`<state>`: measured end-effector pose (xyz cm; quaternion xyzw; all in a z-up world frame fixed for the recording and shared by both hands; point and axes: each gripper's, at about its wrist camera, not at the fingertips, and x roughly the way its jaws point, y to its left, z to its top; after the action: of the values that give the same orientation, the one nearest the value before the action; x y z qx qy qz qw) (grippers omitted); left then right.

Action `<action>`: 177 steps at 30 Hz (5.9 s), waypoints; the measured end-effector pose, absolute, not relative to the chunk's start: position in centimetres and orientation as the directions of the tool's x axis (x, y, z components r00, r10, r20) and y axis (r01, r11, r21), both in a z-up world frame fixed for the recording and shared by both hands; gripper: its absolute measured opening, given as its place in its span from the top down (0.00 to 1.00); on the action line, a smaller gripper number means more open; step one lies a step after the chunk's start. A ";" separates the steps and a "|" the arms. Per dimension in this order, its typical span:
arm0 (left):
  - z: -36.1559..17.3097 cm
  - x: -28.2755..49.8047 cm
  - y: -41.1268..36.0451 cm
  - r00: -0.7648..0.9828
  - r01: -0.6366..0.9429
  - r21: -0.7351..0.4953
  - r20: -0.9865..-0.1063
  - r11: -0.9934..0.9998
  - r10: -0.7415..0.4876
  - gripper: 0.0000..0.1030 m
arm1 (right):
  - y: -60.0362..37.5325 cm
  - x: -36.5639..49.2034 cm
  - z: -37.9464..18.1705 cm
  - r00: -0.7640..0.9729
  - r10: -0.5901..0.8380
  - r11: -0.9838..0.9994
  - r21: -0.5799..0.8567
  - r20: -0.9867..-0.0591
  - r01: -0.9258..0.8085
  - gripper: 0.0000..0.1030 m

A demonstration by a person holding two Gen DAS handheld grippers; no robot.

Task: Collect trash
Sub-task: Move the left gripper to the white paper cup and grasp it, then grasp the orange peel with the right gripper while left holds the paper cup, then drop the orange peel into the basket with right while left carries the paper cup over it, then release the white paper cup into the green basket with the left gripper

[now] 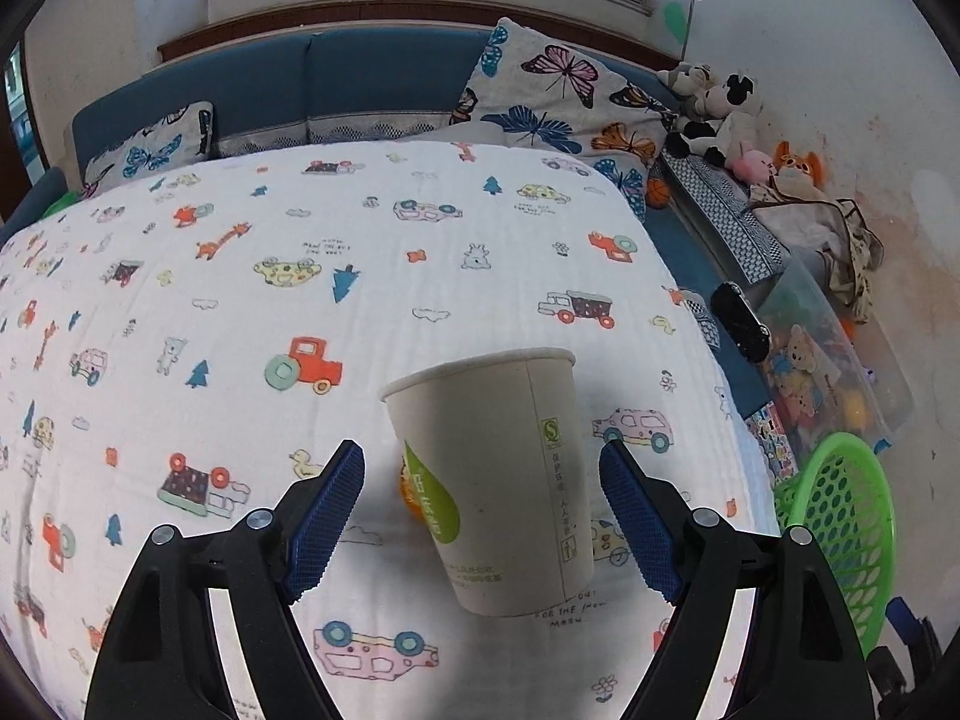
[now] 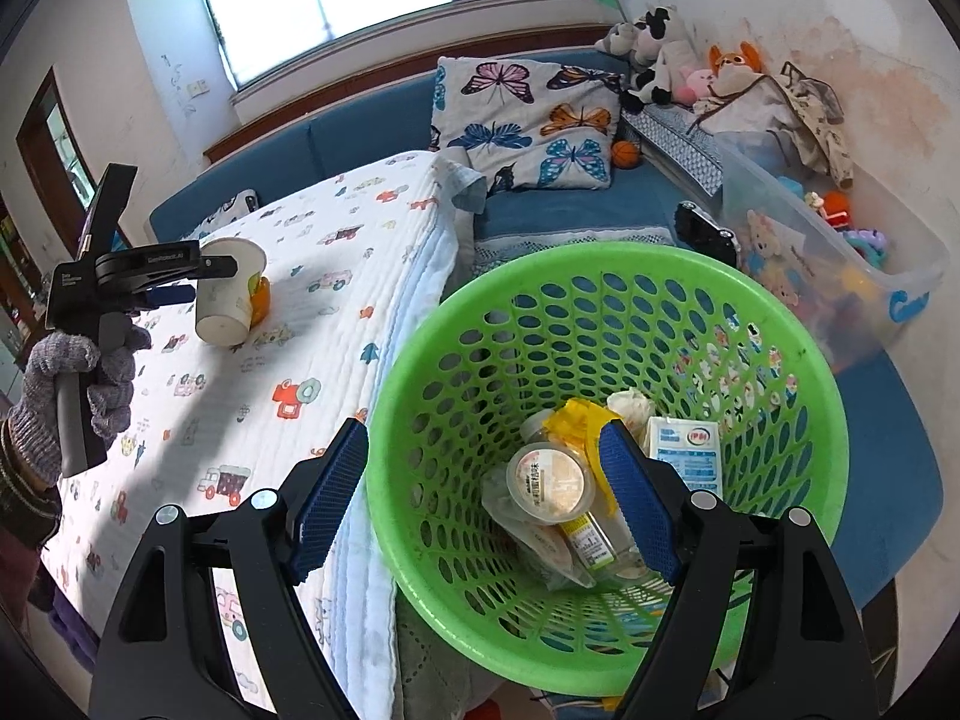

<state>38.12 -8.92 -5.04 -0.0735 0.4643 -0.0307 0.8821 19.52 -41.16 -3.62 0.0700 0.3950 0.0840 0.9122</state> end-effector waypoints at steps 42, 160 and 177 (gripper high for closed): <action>1.8 29.7 2.2 0.670 0.054 -0.166 -0.725 0.985 -0.159 0.40 | -21.1 30.1 -5.4 0.574 0.310 0.928 0.110 -0.758 -0.356 0.23; -0.3 27.2 -31.6 0.459 0.567 -0.120 -0.775 0.815 -0.434 0.38 | -46.5 14.9 -3.1 0.706 0.019 0.993 0.097 -0.708 0.071 0.32; -1.8 27.2 -30.5 0.446 0.570 -0.121 -0.785 0.813 -0.430 0.28 | -45.7 14.0 -3.1 0.706 0.037 0.992 0.113 -0.707 0.061 0.30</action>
<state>27.22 -30.50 -1.78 0.0806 0.4355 -0.2953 0.8466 14.02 -45.75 -3.13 0.0639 0.3833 -0.0065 0.9214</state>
